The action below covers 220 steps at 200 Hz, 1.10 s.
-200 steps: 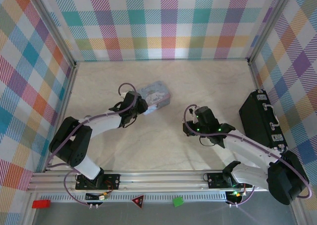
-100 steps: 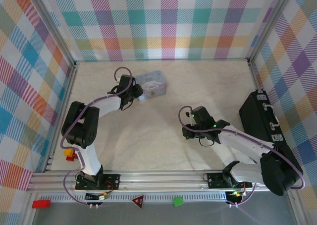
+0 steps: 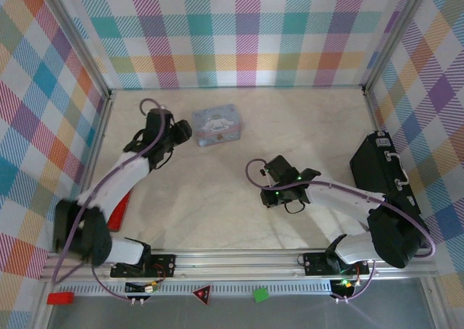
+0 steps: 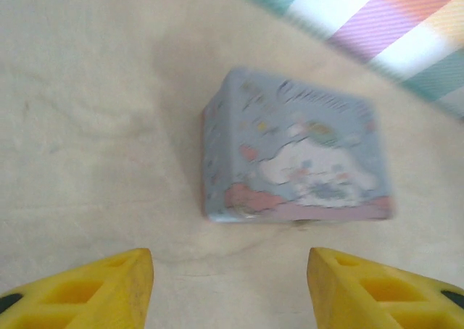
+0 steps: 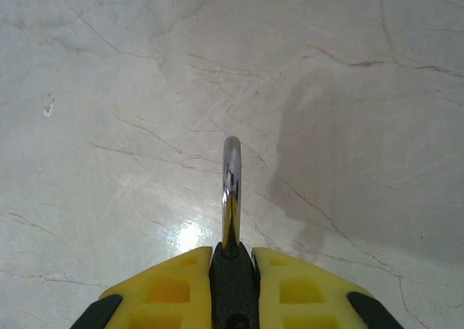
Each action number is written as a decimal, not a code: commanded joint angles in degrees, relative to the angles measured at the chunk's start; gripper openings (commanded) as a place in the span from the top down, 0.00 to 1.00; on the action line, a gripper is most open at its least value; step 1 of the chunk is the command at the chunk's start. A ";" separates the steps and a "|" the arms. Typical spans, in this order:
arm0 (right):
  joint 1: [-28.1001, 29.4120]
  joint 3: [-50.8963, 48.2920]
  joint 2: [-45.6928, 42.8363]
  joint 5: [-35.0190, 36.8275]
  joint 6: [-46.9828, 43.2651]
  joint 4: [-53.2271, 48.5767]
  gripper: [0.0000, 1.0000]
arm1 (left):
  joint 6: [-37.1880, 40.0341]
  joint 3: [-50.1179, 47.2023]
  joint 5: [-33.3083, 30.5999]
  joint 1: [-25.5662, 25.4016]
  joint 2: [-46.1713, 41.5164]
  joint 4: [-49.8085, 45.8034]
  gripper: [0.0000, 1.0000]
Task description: Unlock a padlock with a key
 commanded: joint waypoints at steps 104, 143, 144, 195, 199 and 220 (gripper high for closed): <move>4.15 11.63 11.50 5.50 -5.50 -9.55 0.95 | 7.93 -32.36 -14.71 0.67 -53.62 -16.64 0.33; 4.22 14.78 14.15 4.52 -4.91 -12.29 0.95 | 9.09 -36.20 -11.67 0.67 -53.83 -11.49 0.32; 4.22 14.89 14.23 4.52 -4.89 -12.35 0.95 | 9.16 -36.21 -11.61 0.67 -53.84 -11.45 0.31; 4.30 17.93 17.58 4.14 -5.57 -15.57 0.94 | 9.31 -37.09 -11.31 0.67 -53.86 -9.92 0.30; 4.30 18.03 17.77 4.02 -5.57 -15.78 0.93 | 9.31 -37.19 -11.36 0.66 -53.78 -9.91 0.30; 4.39 18.35 18.93 3.90 -5.75 -16.18 0.92 | 9.29 -37.19 -11.24 0.67 -53.49 -9.70 0.30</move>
